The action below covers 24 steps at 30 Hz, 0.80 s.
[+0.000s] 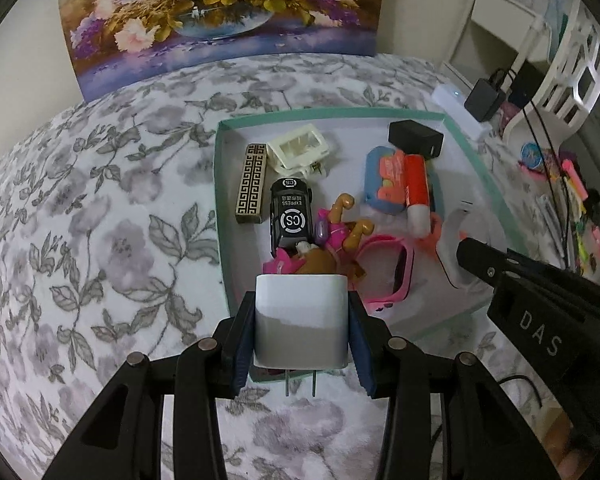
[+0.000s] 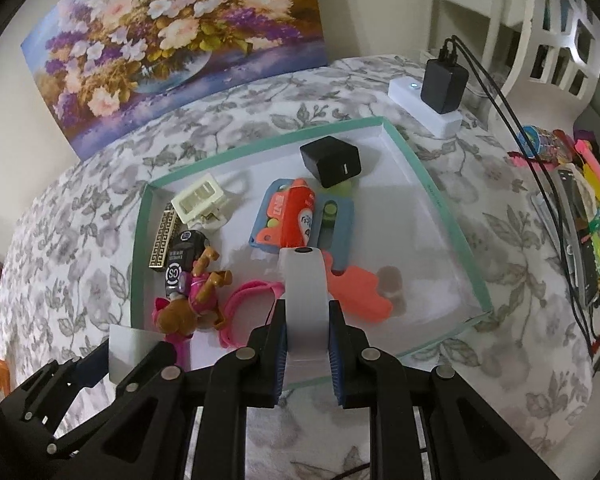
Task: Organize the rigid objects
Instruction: 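Lower the ring band and charger into the tray and open both tools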
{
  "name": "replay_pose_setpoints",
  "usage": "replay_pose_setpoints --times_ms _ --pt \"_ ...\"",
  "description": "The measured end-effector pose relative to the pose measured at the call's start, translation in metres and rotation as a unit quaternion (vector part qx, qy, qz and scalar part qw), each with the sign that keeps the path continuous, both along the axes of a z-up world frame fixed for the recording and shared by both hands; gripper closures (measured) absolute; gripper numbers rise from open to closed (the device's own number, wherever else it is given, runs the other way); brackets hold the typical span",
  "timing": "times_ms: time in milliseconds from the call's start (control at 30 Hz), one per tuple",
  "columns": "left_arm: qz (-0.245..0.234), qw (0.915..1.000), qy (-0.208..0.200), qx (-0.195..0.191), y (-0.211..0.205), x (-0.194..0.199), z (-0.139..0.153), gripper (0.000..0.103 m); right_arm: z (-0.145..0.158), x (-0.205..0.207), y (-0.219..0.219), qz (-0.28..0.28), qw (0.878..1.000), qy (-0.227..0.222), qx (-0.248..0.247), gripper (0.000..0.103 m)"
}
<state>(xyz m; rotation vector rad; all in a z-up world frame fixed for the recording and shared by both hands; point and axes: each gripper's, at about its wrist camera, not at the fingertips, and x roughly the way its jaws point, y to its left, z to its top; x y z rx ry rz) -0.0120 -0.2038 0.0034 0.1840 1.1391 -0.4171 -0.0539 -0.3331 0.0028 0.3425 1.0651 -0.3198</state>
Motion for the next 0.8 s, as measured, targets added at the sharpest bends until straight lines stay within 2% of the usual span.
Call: replay_pose_setpoints --times_ms 333,500,667,800 --pt "-0.009 0.9998 -0.009 0.015 -0.006 0.006 -0.014 0.059 -0.015 0.007 -0.001 0.003 1.0 0.02 0.006 0.083" --pt "-0.009 0.9999 -0.012 0.003 -0.003 0.006 -0.011 0.059 -0.02 0.008 0.0 0.004 1.0 0.028 0.011 0.083" --pt "-0.018 0.9997 -0.011 0.009 -0.004 0.003 -0.007 0.058 -0.022 0.008 0.001 0.003 0.999 0.029 0.015 0.082" --pt "-0.013 0.9998 -0.011 0.008 0.001 -0.001 -0.002 0.051 -0.025 0.009 0.002 -0.001 0.999 0.034 0.013 0.078"
